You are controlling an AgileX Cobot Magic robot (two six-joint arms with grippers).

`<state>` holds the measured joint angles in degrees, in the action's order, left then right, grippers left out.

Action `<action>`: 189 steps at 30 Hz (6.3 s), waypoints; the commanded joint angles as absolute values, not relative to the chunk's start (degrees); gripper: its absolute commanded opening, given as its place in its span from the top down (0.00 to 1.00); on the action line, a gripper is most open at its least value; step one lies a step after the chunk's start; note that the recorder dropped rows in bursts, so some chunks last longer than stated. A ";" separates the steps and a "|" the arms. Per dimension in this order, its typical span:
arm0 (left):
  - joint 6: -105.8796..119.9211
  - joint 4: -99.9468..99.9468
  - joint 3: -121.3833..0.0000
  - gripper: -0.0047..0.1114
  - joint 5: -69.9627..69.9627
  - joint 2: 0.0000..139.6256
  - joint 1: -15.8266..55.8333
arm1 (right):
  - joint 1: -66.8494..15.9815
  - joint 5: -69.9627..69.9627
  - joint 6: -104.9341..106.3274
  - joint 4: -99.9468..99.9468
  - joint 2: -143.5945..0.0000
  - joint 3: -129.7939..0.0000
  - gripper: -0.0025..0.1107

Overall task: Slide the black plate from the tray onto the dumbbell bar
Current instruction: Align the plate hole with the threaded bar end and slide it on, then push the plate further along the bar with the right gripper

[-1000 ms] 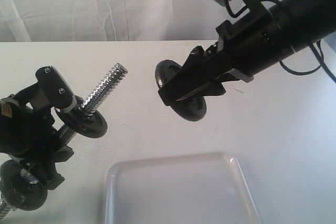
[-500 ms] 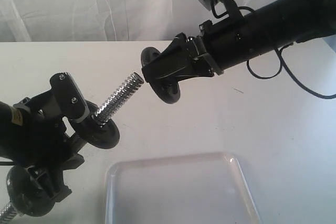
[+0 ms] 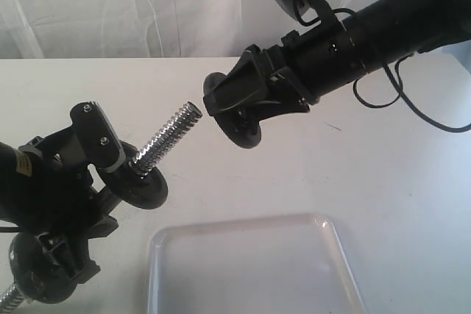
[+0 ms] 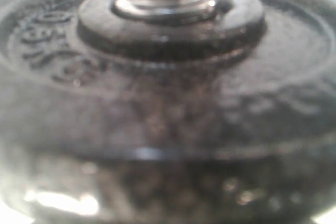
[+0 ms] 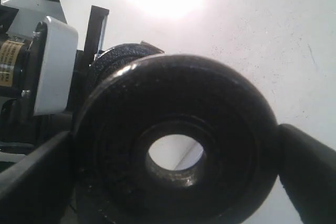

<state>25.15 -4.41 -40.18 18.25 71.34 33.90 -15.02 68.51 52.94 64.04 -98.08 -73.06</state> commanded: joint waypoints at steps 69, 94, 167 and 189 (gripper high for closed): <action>25.84 -5.29 -41.85 0.96 -0.30 68.44 36.72 | -18.89 69.96 49.23 68.03 -94.37 -71.22 0.98; 25.84 -5.29 -41.85 0.96 -0.52 68.44 36.72 | -20.53 69.96 51.01 71.49 -94.37 -71.22 0.98; 25.84 -5.29 -41.85 0.96 -3.68 68.44 36.72 | -20.70 69.96 56.81 72.21 -99.52 -71.32 0.98; 25.84 -5.29 -41.85 0.96 -4.54 68.44 36.72 | -21.07 69.96 56.68 72.21 -99.52 -71.32 0.27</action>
<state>25.90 -3.85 -39.37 17.08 71.22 36.55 -21.04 68.39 56.55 69.29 -100.16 -71.26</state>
